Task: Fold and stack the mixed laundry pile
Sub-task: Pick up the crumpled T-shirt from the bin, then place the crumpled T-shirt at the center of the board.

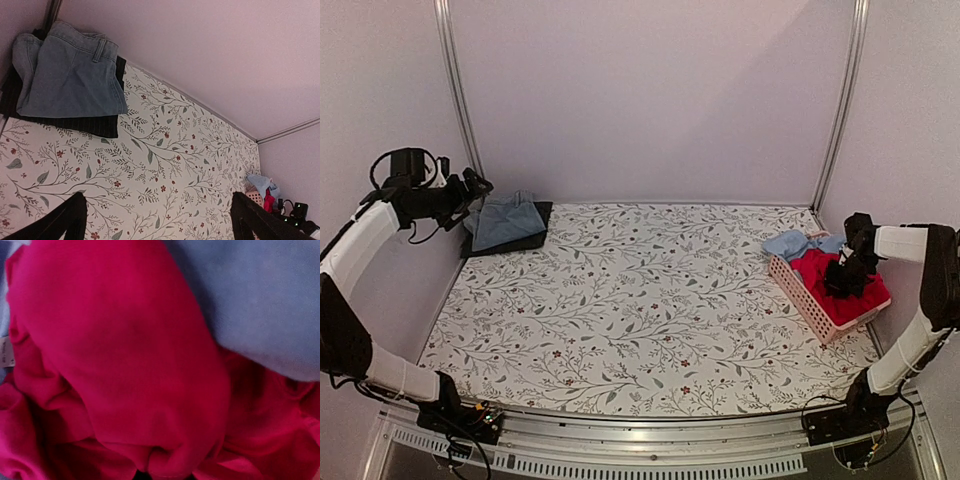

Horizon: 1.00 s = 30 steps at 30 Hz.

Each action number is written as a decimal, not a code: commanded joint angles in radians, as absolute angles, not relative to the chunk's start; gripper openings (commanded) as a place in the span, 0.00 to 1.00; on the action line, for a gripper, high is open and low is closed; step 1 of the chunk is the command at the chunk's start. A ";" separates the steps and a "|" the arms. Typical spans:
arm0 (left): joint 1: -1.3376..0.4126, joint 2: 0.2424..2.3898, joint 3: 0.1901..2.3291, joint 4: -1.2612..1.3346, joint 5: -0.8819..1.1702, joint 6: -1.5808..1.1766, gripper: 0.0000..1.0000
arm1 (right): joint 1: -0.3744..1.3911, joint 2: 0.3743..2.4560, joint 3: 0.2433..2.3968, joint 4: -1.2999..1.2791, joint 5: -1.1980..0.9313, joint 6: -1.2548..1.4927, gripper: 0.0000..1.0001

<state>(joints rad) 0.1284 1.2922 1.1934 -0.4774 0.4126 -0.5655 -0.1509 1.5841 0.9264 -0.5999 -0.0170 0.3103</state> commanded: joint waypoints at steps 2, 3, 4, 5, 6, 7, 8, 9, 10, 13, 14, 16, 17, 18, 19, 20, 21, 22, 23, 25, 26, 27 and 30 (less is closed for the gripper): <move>0.121 1.326 1.250 -0.496 0.418 -0.523 1.00 | -0.163 1.405 1.087 -0.726 -0.087 0.299 0.00; 0.120 1.331 1.257 -0.495 0.417 -0.519 1.00 | -0.163 1.361 1.118 -0.753 -0.103 0.305 0.00; 0.120 1.337 1.263 -0.496 0.417 -0.517 1.00 | -0.161 1.330 1.151 -0.781 -0.114 0.307 0.00; 0.120 1.344 1.270 -0.498 0.420 -0.516 1.00 | -0.161 1.289 1.192 -0.808 -0.133 0.308 0.00; 0.120 1.352 1.275 -0.497 0.423 -0.516 1.00 | -0.160 1.271 1.233 -0.826 -0.171 0.307 0.00; 0.120 1.363 1.279 -0.497 0.423 -0.520 1.00 | -0.156 1.249 1.276 -0.840 -0.203 0.304 0.00; 0.120 1.373 1.283 -0.496 0.425 -0.522 1.00 | -0.148 1.235 1.321 -0.847 -0.227 0.306 0.00; 0.121 1.382 1.288 -0.495 0.430 -0.524 1.00 | -0.142 1.221 1.367 -0.851 -0.256 0.308 0.00; 0.120 1.390 1.292 -0.493 0.433 -0.529 1.00 | -0.134 1.218 1.421 -0.852 -0.291 0.306 0.00; 0.119 1.406 1.304 -0.483 0.449 -0.542 1.00 | -0.088 1.234 1.584 -0.830 -0.370 0.316 0.00; 0.119 1.409 1.307 -0.479 0.452 -0.547 1.00 | -0.065 1.247 1.641 -0.820 -0.392 0.325 0.00; 0.118 1.414 1.312 -0.472 0.456 -0.552 1.00 | -0.011 1.292 1.765 -0.793 -0.436 0.337 0.00; 0.117 1.416 1.316 -0.472 0.456 -0.554 1.00 | 0.066 1.323 1.836 -0.783 -0.447 0.343 0.00; 0.117 1.418 1.321 -0.474 0.455 -0.555 1.00 | 0.121 1.350 1.905 -0.770 -0.463 0.351 0.00; 0.117 1.419 1.324 -0.476 0.455 -0.555 1.00 | 0.174 1.397 1.970 -0.750 -0.476 0.356 0.00; 0.117 1.419 1.328 -0.478 0.450 -0.555 1.00 | 0.233 1.428 2.034 -0.718 -0.492 0.368 0.00; 0.115 1.422 1.333 -0.481 0.449 -0.554 1.00 | 0.290 1.469 2.088 -0.699 -0.517 0.392 0.00; 0.116 1.421 1.336 -0.484 0.445 -0.553 1.00 | 0.342 1.520 2.142 -0.653 -0.534 0.409 0.00; 0.116 1.423 1.341 -0.487 0.441 -0.552 1.00 | 0.398 1.552 2.207 -0.619 -0.548 0.435 0.00; 0.116 1.426 1.348 -0.492 0.439 -0.554 1.00 | 0.497 1.630 2.292 -0.552 -0.581 0.483 0.00; 0.115 1.426 1.351 -0.494 0.437 -0.555 1.00 | 0.538 1.686 2.320 -0.517 -0.599 0.506 0.00; 0.114 1.427 1.353 -0.495 0.434 -0.555 1.00 | 0.571 1.716 2.331 -0.468 -0.628 0.526 0.00; 0.115 1.421 1.361 -0.501 0.430 -0.552 1.00 | 0.609 1.793 2.312 -0.327 -0.734 0.621 0.00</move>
